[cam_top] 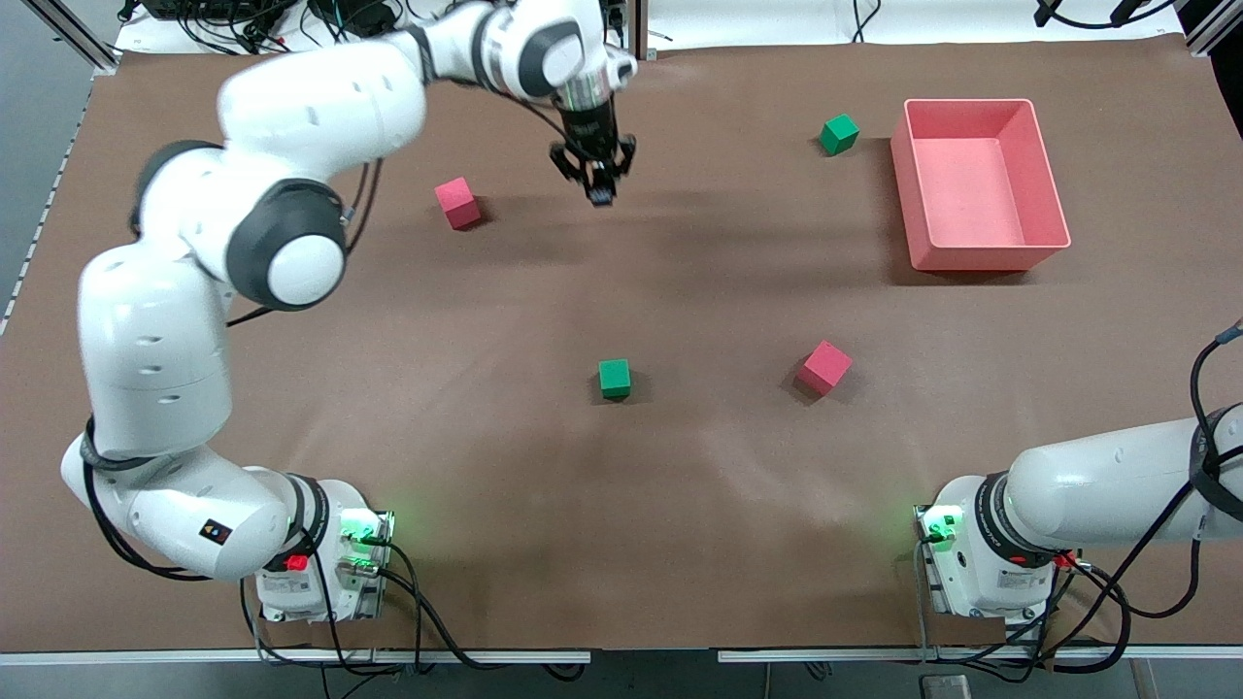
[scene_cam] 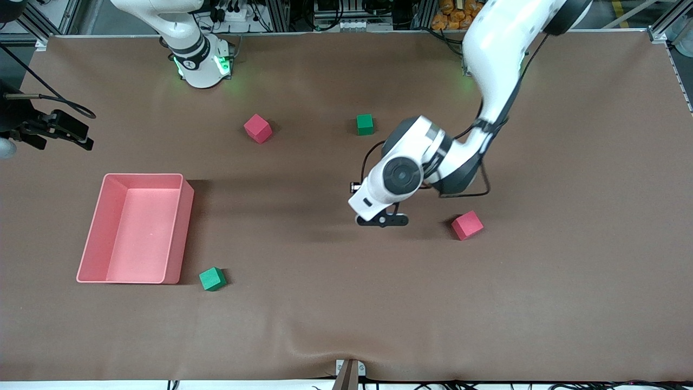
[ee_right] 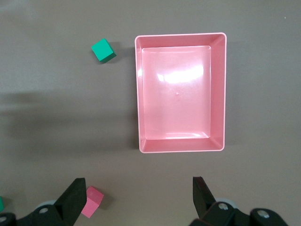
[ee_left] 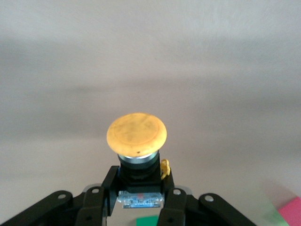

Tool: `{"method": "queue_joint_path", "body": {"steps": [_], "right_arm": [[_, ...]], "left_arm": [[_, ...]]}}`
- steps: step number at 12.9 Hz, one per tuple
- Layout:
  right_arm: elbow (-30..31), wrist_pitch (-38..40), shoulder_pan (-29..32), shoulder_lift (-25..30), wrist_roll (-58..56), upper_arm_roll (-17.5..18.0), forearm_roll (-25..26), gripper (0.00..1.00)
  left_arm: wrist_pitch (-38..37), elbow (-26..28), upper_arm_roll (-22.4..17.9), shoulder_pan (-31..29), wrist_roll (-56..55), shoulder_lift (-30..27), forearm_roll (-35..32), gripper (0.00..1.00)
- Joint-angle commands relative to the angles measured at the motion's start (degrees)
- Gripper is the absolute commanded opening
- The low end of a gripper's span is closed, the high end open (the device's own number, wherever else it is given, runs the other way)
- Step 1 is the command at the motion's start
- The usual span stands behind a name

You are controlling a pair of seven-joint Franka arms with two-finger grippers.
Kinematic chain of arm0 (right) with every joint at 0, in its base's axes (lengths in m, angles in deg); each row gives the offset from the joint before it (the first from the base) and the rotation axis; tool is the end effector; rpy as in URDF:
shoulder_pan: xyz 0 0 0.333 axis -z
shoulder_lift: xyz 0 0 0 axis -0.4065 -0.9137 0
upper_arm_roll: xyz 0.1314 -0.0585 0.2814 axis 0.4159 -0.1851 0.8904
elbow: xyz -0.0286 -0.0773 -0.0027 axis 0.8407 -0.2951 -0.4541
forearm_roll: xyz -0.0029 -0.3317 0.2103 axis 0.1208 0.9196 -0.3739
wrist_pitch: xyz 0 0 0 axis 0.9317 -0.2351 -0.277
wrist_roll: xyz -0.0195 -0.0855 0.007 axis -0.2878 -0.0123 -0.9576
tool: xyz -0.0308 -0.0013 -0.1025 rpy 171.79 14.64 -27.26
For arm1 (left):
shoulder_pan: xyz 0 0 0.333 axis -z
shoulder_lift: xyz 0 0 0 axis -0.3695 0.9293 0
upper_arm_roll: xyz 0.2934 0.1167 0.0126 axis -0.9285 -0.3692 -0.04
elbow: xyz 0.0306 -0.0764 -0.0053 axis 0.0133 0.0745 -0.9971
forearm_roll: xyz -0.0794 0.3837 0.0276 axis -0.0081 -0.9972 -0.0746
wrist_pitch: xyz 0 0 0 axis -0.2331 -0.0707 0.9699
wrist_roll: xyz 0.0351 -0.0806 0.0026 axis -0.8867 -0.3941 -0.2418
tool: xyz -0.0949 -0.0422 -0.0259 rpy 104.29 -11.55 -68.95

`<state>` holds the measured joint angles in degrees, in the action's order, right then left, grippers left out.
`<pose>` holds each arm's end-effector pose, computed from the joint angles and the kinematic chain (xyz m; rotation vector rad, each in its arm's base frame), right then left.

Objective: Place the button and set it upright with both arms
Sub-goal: 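Lift the button with the left gripper and rotate it cap-up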

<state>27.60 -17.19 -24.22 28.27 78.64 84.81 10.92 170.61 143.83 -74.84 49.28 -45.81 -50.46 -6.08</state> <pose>0.5462 -0.0061 0.6289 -3.1230 0.0588 0.0128 0.5679 -0.4337 0.3485 3.0118 0.0153 -0.3671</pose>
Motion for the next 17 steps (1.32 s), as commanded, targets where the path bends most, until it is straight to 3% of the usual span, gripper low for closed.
{"method": "queue_joint_path", "body": {"steps": [1,4,8,11,14,16,17], "right_arm": [[-1.03,0.86,0.85,-0.31,-0.91,0.79,0.41,1.00],[-1.03,0.86,1.03,-0.31,-1.09,0.79,0.41,1.00],[-1.03,1.21,1.03,-0.31,-1.09,0.70,0.41,1.00],[-1.03,1.21,1.03,-0.31,-1.09,0.70,0.49,1.00],[-1.11,1.21,1.03,-0.40,-1.09,0.70,0.49,1.00],[-1.11,1.21,1.03,-0.31,-1.09,0.70,0.49,1.00],[-1.03,1.30,0.94,-0.31,-1.09,0.70,0.49,1.00]], "left_arm": [[-3.29,2.76,-0.66,-4.98,0.46,-7.44,-2.84,0.00],[-2.33,2.50,-0.57,-9.83,1.08,-8.16,-15.03,0.00],[10.29,3.63,-0.48,-14.85,0.38,-5.36,-15.69,0.00],[23.03,3.81,-0.22,-13.19,-0.15,-4.73,-16.47,0.00],[39.10,4.08,-0.74,-7.39,-2.59,-2.02,-17.00,0.00],[44.77,5.56,-0.75,-4.14,-8.81,-0.96,-24.08,0.00],[44.96,5.57,-0.75,-3.61,-13.90,-0.43,-31.09,0.00]]}}
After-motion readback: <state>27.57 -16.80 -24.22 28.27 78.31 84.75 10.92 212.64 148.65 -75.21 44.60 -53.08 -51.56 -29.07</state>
